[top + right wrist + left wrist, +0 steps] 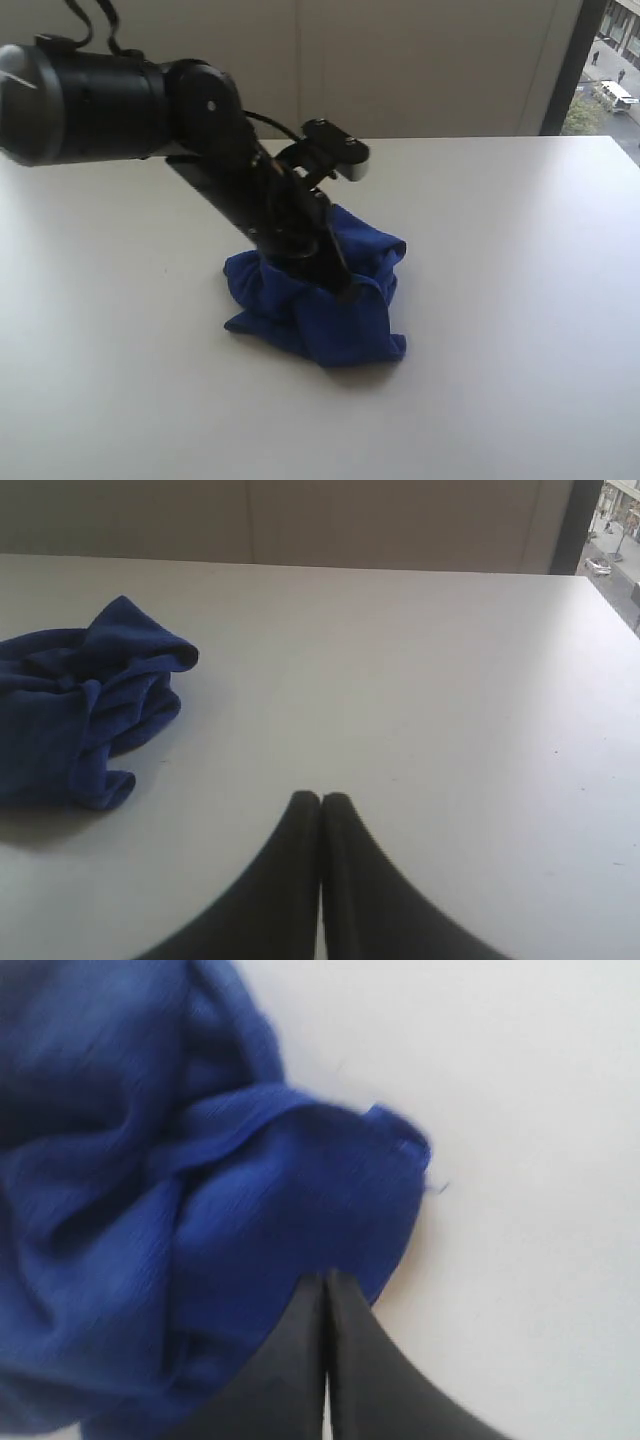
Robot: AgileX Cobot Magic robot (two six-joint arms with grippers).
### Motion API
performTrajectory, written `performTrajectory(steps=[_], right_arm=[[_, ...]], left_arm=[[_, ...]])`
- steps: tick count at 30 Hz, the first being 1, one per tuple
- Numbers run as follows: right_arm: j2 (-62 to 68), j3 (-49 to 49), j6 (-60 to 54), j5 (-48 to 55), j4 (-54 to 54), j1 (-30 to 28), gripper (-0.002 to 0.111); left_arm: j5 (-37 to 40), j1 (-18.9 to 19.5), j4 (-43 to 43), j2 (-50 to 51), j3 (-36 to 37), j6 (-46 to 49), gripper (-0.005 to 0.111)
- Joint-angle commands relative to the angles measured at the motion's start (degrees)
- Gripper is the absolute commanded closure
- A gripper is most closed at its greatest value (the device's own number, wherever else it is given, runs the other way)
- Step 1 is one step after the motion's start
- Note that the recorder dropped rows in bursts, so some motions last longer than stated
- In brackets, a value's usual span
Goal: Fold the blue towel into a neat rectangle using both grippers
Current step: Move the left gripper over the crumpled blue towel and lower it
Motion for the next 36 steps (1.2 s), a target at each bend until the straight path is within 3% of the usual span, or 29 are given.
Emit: performTrajectory(steps=[1,4,6,9,13,15,25,28,36], right_arm=[[-0.4,0.3,-0.7,-0.8,-0.4,0.2,0.108],[-0.4,0.3,-0.7,-0.8,-0.4,0.2,0.108],[-0.4,0.3,-0.7,-0.8,-0.4,0.2,0.108],[-0.4,0.3,-0.7,-0.8,-0.4,0.2,0.108],[-0.4,0.3,-0.7,-0.8,-0.4,0.2,0.108],[-0.4,0.3,-0.7,-0.8,-0.4,0.2,0.108],[-0.4,0.3,-0.7,-0.8,-0.4,0.2,0.108],[-0.4,0.3,-0.7,-0.8,-0.4,0.2,0.108],[-0.4,0.3,-0.7,-0.8,-0.4,0.2,0.108]], left_arm=[[3.4,-3.4,-1.8,6.2,-7.2,-4.7,0.107],[5.7,-4.1,-2.0,10.4,-12.4,-10.5,0.106],[5.8,-4.5,-2.0,12.3,-14.2,-13.1,0.099],[5.7,-4.5,-2.4,14.2,-15.3,-14.4,0.077],[4.7,-4.5,-2.5,15.6,-15.3,-14.6,0.033],[2.9,-4.5,-2.5,16.4,-15.3,-15.6,0.029],[1.2,-4.5,-1.3,20.2,-15.3,-15.6,0.040],[1.5,-4.5,1.6,20.3,-15.3,-15.6,0.054],[4.1,-4.5,8.0,20.2,-15.3,-15.6,0.107]])
